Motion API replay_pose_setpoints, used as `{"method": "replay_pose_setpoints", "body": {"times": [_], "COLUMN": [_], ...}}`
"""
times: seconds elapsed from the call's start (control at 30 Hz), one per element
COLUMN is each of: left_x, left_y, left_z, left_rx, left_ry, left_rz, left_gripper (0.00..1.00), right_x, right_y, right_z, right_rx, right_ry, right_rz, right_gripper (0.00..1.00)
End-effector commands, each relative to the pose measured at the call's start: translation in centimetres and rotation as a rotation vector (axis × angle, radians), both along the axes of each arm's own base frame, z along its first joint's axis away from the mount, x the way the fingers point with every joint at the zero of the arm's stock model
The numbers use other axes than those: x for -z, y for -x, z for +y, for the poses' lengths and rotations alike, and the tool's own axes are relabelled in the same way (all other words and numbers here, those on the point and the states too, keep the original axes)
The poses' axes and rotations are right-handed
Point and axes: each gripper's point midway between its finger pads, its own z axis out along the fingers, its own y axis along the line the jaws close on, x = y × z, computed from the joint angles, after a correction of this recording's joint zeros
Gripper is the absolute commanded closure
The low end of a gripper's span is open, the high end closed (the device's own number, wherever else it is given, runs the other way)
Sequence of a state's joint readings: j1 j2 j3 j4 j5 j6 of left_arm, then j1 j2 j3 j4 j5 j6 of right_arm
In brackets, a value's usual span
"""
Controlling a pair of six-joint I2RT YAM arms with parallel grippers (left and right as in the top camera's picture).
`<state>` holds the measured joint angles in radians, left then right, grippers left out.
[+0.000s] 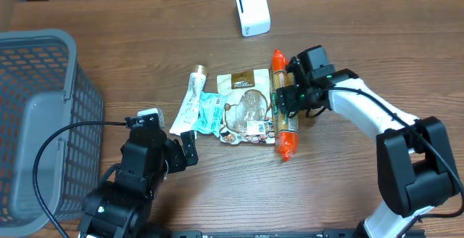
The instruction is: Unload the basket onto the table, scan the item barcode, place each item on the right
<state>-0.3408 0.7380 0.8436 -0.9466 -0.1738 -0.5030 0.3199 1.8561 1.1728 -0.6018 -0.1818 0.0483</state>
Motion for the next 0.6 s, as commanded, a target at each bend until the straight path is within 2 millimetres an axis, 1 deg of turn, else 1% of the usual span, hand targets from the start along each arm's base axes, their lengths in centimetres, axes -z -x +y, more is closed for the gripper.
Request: {"method": "replay_pose_setpoints", "body": {"times": [0.0, 0.1, 0.17, 0.23, 0.3, 0.47, 0.53, 0.57], "left_x": [0.2, 0.2, 0.2, 0.2, 0.2, 0.2, 0.2, 0.2], "left_y": [0.0, 0.0, 0.0, 0.0, 0.0, 0.0, 0.0, 0.0], "left_z": [0.3, 0.3, 0.3, 0.3, 0.3, 0.3, 0.3, 0.3], "left_rx": [-0.024, -0.024, -0.024, -0.024, -0.024, -0.024, -0.024, -0.024], "left_ry": [-0.002, -0.002, -0.002, -0.002, -0.002, -0.002, -0.002, -0.002], "left_rz": [0.002, 0.002, 0.002, 0.002, 0.002, 0.002, 0.002, 0.001], "left_gripper": [0.00, 0.00, 0.00, 0.01, 0.00, 0.00, 0.00, 0.00], "right_x": [-0.5, -0.4, -0.4, -0.6, -0.6, -0.5, -0.1, 0.1], "right_y": [-0.9, -0.9, -0.7, -0.4, -0.2, 0.9, 1.2, 1.3], "right_z": [-0.9, -1.8, -1.7, -1.2, -0.8, 1.3, 1.7, 1.7], "right_rx": [0.040, 0.063, 0.057, 0.020, 0.002, -0.074, -0.091, -0.096], "right_ry": [-0.031, -0.032, -0.056, -0.083, -0.090, -0.064, -0.015, 0.023], "right_rz": [0.008, 0.022, 0.034, 0.040, 0.040, 0.041, 0.029, 0.018], "right_gripper": [0.20, 0.20, 0.18, 0.12, 0.11, 0.11, 0.14, 0.14]}}
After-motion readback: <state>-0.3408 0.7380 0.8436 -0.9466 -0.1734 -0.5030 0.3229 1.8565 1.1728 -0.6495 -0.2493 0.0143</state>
